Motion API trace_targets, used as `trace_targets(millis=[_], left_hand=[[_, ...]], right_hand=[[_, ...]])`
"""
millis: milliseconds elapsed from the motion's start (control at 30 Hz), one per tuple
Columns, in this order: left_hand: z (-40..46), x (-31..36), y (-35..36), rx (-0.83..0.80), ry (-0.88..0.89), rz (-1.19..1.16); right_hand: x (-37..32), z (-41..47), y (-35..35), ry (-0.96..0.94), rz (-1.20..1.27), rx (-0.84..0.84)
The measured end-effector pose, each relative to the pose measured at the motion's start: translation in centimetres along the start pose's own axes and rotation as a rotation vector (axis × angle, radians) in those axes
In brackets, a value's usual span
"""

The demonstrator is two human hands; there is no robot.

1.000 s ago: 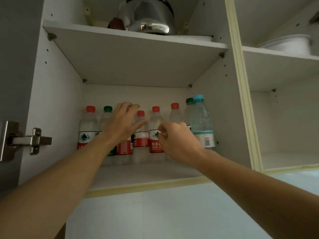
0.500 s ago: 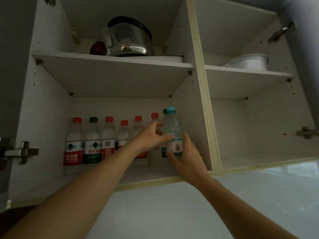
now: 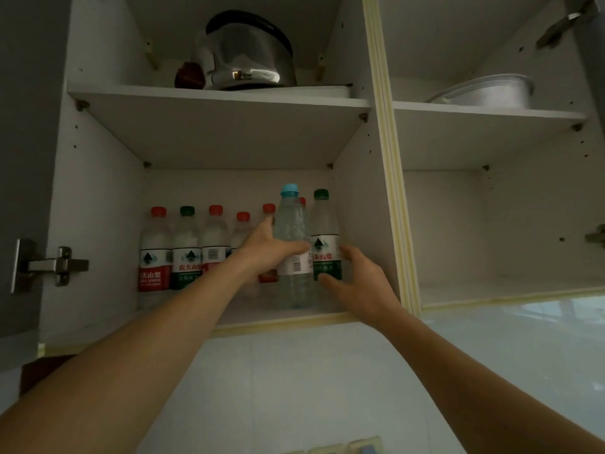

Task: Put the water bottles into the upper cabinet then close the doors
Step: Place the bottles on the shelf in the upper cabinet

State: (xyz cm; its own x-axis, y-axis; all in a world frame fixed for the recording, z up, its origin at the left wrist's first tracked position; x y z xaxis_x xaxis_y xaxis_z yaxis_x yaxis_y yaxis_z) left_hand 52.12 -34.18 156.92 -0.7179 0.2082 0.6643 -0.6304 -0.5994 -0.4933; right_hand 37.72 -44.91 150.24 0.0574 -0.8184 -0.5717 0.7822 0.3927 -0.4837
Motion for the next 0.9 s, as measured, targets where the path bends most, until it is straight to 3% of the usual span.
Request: trace_targets(millis=[267, 700, 733, 800, 900], left_hand=[[-5.7, -2.3, -8.5, 0.207, -0.115, 0.2], [-9.4, -4.3, -15.2, 0.505, -0.319, 0.57], [-9.5, -3.0, -15.0, 0.58, -0.282, 0.713], [-9.3, 1.2, -12.7, 0.691, -0.039, 1.029], [-6.7, 4.5, -7.7, 0.611, 0.27, 1.173]], right_hand=[[-0.6, -0.2, 1.2, 0.086, -0.346, -0.002], [-0.6, 0.3, 1.8, 0.13, -0.3, -0.057], [-0.6, 0.5, 1.9, 0.129, -0.289, -0.071], [-0.7, 1.2, 2.1, 0.118, -0.272, -0.096], [-1.0, 2.5, 2.3, 0.112, -0.247, -0.121]])
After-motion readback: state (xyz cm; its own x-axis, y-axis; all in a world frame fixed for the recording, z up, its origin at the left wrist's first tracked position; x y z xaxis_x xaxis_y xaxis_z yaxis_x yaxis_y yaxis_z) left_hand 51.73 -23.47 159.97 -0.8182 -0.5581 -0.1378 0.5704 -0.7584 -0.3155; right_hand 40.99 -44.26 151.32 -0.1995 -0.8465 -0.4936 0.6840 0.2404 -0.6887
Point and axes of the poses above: each hand's wrist, its own z-axis towards the middle knuckle, its own y-axis out of the palm, x = y × z, the point moved 9 cm from there along z, towards the middle knuckle, and after that the axes turned 12 degrees about -x, right-handed, at the moved point
